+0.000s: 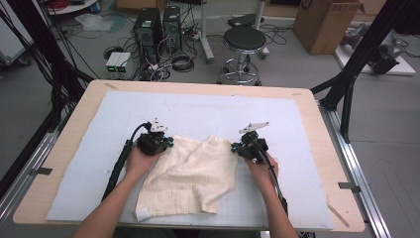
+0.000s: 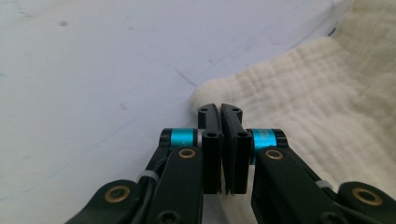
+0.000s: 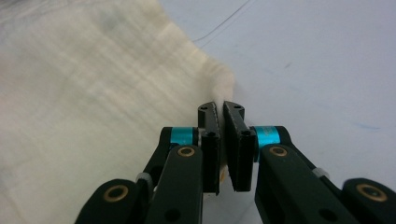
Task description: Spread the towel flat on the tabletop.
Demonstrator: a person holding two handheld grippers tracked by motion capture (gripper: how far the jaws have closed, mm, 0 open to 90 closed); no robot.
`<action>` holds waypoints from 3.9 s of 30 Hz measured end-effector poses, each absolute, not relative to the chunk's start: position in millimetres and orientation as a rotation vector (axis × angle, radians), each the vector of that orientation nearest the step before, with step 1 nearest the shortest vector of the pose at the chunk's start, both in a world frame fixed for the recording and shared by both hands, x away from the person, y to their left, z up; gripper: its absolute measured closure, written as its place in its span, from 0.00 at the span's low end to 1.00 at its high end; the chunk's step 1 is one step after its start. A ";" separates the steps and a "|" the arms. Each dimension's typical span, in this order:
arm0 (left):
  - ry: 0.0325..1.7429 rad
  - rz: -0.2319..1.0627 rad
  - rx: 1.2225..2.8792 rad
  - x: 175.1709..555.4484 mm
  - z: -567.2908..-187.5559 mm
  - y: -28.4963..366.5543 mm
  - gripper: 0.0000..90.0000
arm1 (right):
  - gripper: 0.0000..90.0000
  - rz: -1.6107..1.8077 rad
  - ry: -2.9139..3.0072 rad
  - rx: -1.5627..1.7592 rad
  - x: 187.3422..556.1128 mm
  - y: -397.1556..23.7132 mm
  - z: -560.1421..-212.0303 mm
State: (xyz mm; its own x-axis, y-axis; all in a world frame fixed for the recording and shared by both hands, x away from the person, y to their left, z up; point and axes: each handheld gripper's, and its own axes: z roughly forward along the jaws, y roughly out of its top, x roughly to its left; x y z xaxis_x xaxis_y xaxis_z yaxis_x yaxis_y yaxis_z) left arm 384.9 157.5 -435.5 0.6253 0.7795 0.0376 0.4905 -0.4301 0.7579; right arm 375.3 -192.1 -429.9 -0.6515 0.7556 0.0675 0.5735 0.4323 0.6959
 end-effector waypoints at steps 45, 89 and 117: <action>0.855 0.418 1.945 280.6 -415.6 228.3 0.55 | 0.56 1.381 2.475 0.837 295.8 -199.3 -405.6; 0.560 0.248 2.120 222.8 -436.3 219.2 0.91 | 0.85 1.289 2.724 0.706 240.2 -216.9 -433.5; 0.555 0.214 2.159 225.2 -440.9 218.5 0.99 | 0.99 1.245 2.789 0.645 242.0 -207.7 -437.5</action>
State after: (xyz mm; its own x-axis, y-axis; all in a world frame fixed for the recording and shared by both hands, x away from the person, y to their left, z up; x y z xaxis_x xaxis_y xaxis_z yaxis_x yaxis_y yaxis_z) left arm 225.2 218.5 -440.9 0.8856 0.4622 -0.0449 0.3118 -0.5202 0.7951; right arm 242.0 -207.7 -437.5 -0.9144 0.3771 0.1474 0.3615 0.5966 0.7165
